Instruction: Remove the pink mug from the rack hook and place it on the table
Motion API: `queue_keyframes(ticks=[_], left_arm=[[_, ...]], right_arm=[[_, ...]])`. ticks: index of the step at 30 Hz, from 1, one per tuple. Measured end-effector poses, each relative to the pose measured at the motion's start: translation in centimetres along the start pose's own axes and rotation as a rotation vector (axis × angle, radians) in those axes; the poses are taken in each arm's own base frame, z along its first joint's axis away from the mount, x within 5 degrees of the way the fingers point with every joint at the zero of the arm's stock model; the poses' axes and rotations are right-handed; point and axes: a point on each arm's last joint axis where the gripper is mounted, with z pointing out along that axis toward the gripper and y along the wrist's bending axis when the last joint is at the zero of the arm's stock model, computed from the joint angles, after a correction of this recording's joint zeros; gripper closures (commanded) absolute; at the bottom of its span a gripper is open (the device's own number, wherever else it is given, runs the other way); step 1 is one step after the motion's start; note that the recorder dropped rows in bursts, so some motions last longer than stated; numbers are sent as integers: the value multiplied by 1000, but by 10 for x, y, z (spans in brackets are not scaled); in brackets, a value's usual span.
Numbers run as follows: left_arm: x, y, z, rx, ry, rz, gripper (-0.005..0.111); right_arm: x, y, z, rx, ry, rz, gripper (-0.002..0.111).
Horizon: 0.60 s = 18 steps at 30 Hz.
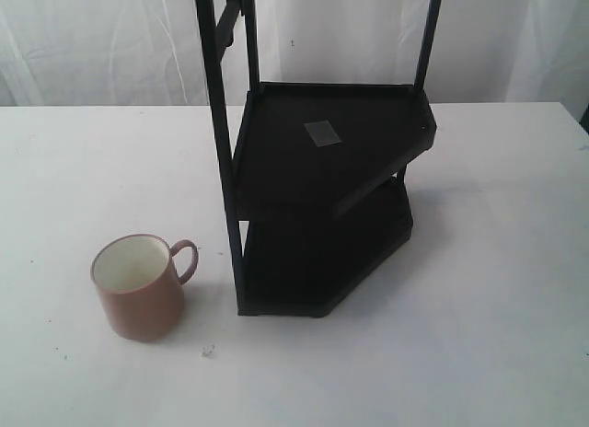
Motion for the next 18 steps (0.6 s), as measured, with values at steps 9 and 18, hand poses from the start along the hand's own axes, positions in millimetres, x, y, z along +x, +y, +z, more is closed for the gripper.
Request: queue_keyframes(ticks=[9,18], left_arm=[[0,0,0,0,2,0,107],[0,0,0,0,2,0,107]], right_arm=[[0,0,0,0,0,-16,108],[0,0,0,0,0,-16,108]])
